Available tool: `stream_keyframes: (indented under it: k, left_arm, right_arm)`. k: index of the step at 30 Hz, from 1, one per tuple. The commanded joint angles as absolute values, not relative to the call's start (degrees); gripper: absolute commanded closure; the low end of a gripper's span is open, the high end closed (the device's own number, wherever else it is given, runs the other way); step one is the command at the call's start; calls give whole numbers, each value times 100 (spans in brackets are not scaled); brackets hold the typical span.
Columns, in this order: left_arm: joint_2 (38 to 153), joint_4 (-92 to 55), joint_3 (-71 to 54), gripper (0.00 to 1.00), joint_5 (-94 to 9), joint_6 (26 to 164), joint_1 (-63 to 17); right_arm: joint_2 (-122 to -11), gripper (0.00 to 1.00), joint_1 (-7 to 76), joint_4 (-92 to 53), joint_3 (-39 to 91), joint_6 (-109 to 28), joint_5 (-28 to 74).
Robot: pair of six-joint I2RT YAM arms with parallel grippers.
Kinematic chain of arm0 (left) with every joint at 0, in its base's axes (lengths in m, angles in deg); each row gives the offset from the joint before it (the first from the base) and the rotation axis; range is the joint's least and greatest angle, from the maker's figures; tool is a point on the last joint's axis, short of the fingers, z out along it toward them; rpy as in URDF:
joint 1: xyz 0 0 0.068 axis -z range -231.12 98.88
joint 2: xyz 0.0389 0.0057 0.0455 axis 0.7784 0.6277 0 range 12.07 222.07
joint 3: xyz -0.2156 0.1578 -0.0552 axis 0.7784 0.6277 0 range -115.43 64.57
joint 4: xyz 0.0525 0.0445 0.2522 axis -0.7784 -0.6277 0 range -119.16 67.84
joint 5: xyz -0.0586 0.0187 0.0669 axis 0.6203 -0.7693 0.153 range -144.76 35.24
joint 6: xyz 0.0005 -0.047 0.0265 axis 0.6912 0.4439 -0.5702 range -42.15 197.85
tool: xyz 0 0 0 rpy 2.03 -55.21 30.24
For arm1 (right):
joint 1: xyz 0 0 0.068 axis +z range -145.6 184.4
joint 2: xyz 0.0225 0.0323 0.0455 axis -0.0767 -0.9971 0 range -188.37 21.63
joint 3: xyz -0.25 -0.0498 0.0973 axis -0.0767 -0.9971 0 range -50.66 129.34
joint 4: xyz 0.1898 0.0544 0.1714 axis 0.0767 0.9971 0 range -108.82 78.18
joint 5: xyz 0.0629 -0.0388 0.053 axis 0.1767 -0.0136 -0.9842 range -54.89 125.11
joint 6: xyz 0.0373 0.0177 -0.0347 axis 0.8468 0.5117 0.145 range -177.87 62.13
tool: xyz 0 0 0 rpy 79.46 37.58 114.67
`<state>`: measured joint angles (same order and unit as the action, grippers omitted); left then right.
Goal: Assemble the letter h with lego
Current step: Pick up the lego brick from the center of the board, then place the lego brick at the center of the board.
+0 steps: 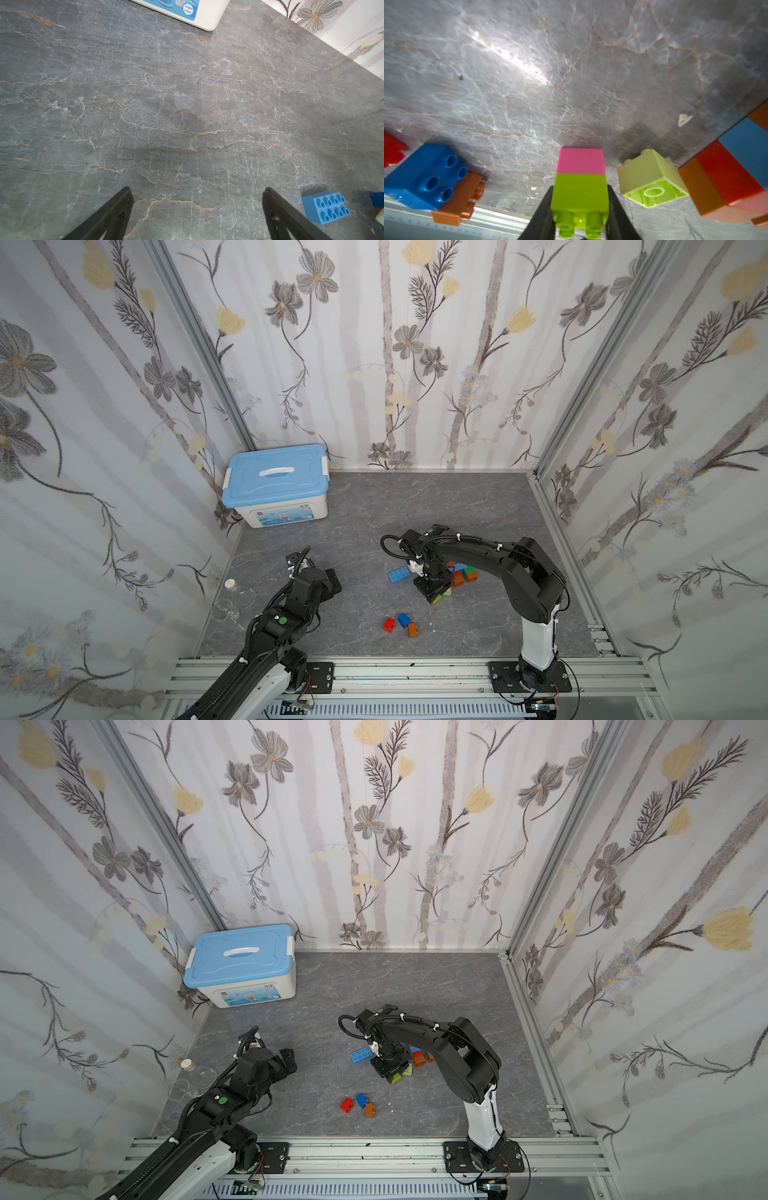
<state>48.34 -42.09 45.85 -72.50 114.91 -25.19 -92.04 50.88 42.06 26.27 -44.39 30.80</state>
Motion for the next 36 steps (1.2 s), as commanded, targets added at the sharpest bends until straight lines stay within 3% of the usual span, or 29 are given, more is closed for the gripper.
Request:
stream_keyframes:
  k: [1, 12, 30, 36]
  left_arm:
    - [4845, -4189, 4592, 0, -7256, 11501, -2515]
    - [5068, -4149, 4532, 0, -7258, 11486, -2519]
    - [5039, -4159, 4532, 0, -7225, 11470, -2515]
    - [5039, -4164, 4528, 0, -7199, 11465, -2522]
  right_arm:
    - [-9582, 82, 5133, 3329, 2243, -4209, 2992]
    - [-8570, 80, 5143, 4084, 3241, -4078, 3253]
    - [-9322, 79, 5584, 3574, 3259, -3660, 3327]
    - [-9350, 73, 5587, 3488, 3251, -3660, 3406]
